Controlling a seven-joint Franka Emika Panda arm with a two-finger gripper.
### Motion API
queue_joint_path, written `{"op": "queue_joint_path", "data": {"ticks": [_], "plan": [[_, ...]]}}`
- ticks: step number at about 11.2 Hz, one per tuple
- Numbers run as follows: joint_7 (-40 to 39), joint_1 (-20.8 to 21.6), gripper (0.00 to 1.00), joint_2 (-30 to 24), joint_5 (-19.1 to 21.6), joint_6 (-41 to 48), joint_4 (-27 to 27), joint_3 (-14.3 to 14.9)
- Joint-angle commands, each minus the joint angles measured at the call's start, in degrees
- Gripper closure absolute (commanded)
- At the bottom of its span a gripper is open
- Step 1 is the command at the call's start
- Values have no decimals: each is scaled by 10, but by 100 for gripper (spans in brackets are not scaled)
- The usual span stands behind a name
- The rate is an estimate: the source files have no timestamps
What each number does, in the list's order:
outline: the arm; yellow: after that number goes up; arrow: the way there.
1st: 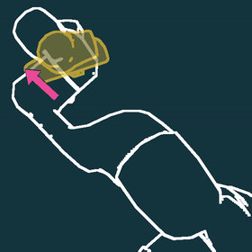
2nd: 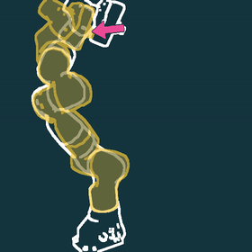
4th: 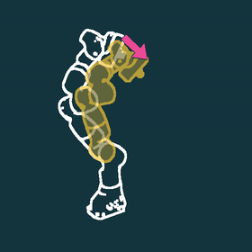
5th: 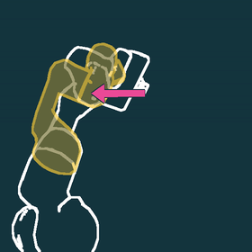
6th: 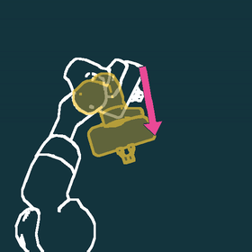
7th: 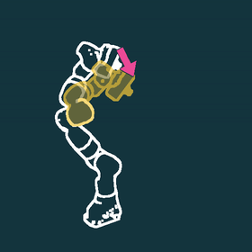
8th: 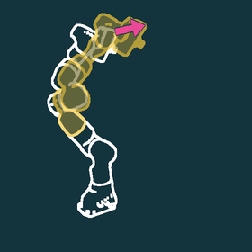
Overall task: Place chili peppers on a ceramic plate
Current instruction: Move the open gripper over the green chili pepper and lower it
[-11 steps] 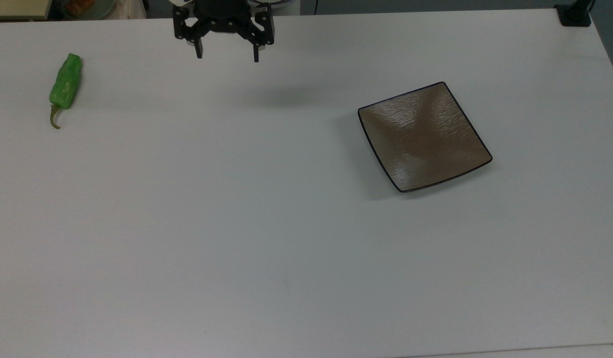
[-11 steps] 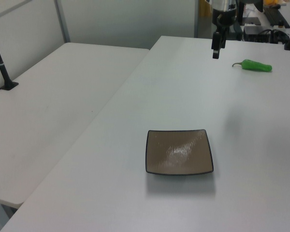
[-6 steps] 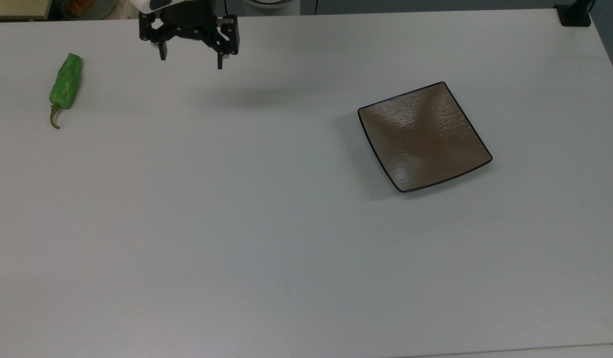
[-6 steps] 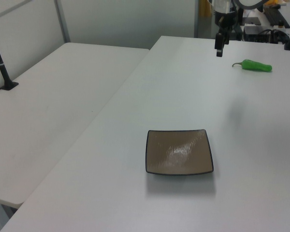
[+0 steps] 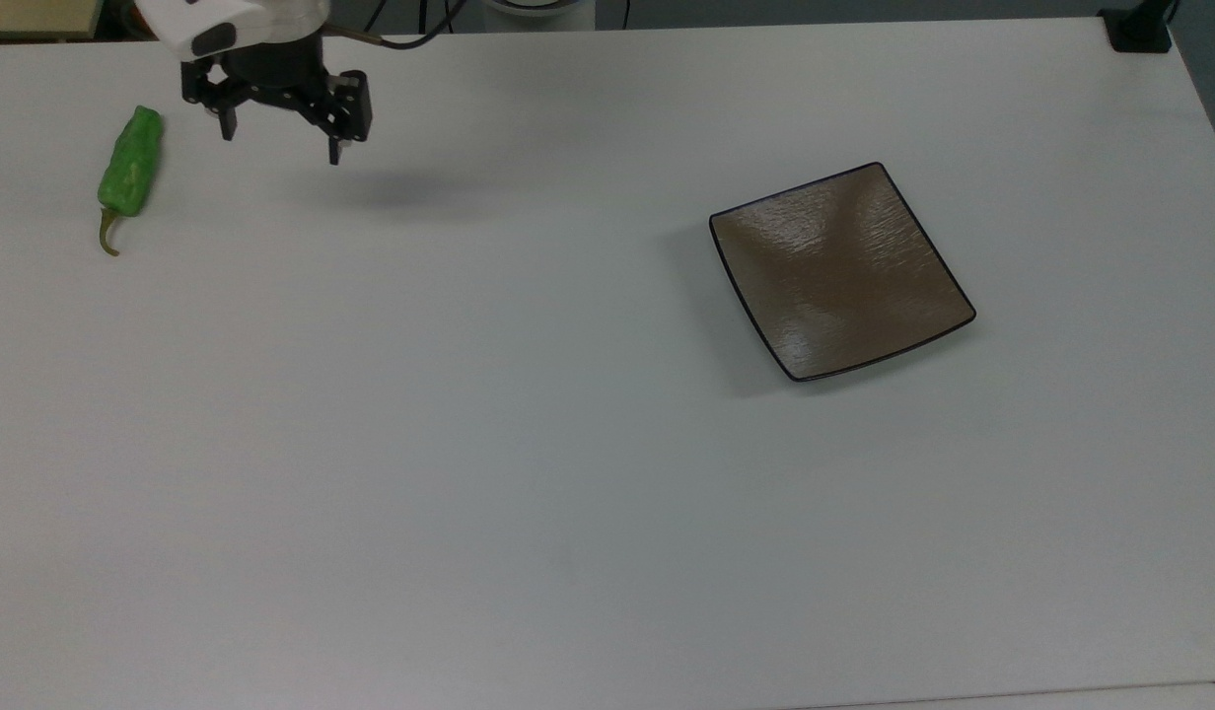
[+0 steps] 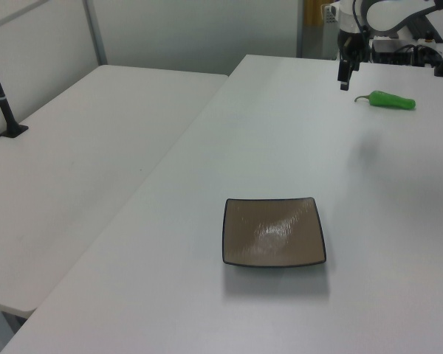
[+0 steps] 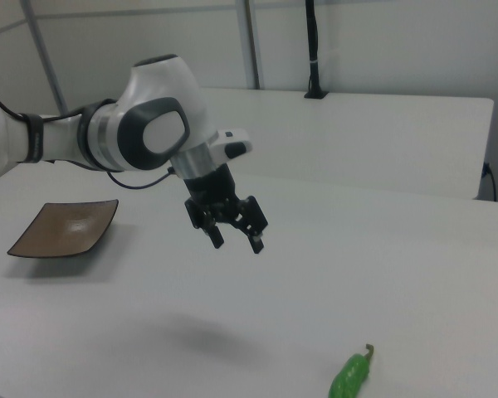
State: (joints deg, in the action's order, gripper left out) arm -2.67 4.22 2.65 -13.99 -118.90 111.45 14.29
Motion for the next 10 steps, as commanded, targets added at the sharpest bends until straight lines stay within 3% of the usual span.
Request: {"op": "queue_joint_path", "data": {"ticks": [1, 4, 8, 10], "plan": [[-29, 1, 0, 4, -1, -89, 47, 42], [-88, -8, 0, 28, 29, -108, 55, 71], [-216, -46, 0, 59, 151, -116, 54, 105], [-233, -64, 0, 81, 169, -146, 54, 108]]}}
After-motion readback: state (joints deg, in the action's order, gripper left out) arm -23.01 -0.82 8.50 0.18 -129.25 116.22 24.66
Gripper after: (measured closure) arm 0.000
